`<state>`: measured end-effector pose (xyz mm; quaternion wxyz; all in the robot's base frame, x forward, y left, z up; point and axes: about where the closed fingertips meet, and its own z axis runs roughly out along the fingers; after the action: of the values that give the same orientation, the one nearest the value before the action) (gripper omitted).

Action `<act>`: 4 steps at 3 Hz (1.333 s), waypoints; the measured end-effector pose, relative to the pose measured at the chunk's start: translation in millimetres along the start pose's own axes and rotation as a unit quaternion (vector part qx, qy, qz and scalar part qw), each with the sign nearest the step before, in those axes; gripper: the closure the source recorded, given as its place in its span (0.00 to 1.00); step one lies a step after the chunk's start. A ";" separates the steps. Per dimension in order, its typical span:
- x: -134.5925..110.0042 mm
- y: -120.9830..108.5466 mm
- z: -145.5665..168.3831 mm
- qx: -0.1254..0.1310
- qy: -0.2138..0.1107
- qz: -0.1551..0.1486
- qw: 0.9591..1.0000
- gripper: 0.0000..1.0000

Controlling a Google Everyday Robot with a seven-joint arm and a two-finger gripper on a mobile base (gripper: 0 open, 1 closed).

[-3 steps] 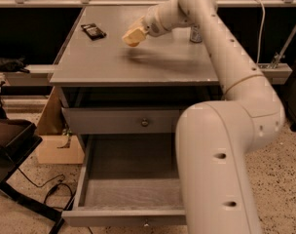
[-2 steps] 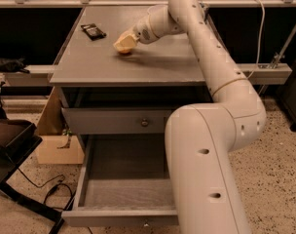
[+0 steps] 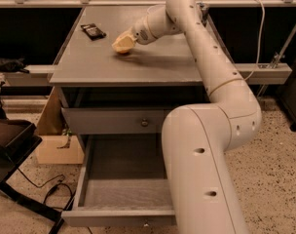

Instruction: Pick orange from middle drawer and place on counter

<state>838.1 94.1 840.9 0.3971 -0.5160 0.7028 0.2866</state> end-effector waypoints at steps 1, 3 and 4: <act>0.0 0.0 0.1 0.000 0.000 0.000 1.000 0.31; 0.0 0.1 0.2 0.000 0.000 0.000 1.000 0.00; 0.0 0.1 0.2 0.000 0.000 0.000 1.000 0.00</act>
Offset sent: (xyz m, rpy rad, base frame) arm 0.0000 0.0000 0.0000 0.0000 0.0000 0.0000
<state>838.1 94.2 840.8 0.3970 -0.5160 0.7028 0.2867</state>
